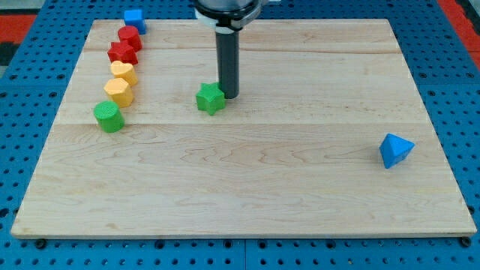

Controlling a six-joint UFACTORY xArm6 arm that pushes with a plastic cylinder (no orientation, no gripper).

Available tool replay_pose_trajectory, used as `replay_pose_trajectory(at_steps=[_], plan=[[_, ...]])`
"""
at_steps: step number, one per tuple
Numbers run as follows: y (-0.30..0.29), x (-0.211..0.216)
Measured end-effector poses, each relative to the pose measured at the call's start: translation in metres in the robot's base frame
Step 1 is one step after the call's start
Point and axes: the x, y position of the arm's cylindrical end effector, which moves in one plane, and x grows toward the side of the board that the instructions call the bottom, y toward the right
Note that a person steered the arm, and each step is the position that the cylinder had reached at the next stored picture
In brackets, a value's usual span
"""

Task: Move the green star below the green circle

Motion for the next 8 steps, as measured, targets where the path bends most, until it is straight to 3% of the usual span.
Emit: replay_pose_trajectory(at_steps=[2,8], plan=[[-0.029,-0.011],[-0.115,0.068]])
